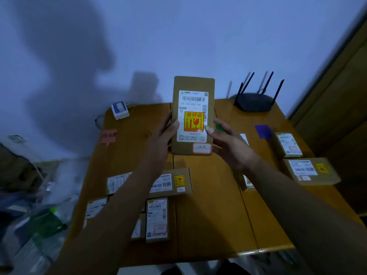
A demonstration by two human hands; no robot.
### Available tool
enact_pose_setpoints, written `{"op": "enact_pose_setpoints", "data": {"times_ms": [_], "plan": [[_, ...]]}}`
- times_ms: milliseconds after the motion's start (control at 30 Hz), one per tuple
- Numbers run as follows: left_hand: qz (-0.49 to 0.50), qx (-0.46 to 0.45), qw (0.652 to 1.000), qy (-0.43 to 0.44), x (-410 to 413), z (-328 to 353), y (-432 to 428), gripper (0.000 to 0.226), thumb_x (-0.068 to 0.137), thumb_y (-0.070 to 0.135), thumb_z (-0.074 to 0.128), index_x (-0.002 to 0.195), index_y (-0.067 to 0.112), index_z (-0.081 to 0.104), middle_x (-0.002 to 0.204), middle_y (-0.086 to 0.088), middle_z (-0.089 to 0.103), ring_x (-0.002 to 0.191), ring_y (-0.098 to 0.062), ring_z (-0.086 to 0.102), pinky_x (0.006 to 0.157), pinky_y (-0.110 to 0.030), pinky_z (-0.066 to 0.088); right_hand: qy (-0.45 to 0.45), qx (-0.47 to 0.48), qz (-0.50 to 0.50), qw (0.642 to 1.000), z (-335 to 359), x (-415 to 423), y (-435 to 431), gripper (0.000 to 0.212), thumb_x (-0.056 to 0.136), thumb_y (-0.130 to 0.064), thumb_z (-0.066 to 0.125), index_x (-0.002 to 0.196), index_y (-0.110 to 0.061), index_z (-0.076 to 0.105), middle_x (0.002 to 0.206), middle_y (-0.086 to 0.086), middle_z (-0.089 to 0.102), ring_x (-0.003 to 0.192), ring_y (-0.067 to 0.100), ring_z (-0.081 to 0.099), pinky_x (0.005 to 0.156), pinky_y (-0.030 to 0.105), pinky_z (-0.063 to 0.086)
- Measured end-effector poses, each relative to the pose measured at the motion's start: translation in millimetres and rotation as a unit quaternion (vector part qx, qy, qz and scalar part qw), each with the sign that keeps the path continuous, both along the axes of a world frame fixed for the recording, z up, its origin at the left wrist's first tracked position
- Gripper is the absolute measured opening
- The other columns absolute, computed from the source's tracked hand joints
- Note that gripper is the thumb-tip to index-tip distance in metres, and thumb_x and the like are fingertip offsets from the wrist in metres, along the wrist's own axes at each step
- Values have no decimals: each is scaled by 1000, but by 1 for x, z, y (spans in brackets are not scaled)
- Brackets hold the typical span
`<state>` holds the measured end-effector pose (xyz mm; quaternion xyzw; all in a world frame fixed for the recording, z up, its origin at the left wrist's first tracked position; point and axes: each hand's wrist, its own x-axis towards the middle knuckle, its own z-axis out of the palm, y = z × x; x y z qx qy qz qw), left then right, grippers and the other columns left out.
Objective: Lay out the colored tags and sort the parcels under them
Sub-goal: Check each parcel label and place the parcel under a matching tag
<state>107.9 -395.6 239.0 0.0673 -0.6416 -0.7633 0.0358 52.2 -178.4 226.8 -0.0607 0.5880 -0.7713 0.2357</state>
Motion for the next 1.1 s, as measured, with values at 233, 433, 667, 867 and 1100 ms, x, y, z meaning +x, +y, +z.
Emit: {"op": "enact_pose_setpoints", "data": {"times_ms": [233,433,667,867,1100], "plan": [[3,1,1000,13,-5,8,6,54,96,49,64,148,45,51,141,6,67,122,-22,70,90,-44,62,10,-2,7,1000,14,-7,7,61,97,-24,73,153,-25,50,130,10,75,123,26,71,104,49,55],[-27,6,1000,2,-21,3,25,54,96,48,64,149,47,49,141,10,67,124,-19,68,94,-46,61,-6,30,-24,999,11,-11,26,59,95,-32,75,150,-23,54,132,9,75,124,29,70,97,46,57],[-114,-25,993,-19,-52,-15,82,51,101,53,58,150,50,45,143,13,65,128,-14,65,100,-41,56,-6,70,-82,994,9,-19,89,49,90,-39,80,136,-25,68,129,6,76,119,26,73,98,44,56],[-113,-61,990,-55,-81,-36,155,37,98,54,61,134,63,54,125,25,72,112,5,69,77,-14,58,-34,91,-106,990,-9,-38,164,49,89,-39,81,135,-28,69,129,6,77,118,24,74,91,40,58],[-77,-66,988,-113,-117,-71,248,24,101,39,64,119,55,63,106,27,76,93,3,75,68,-16,59,-80,146,-120,979,-43,-79,249,66,85,-40,86,144,-25,59,123,3,79,111,23,77,98,48,61]]}}
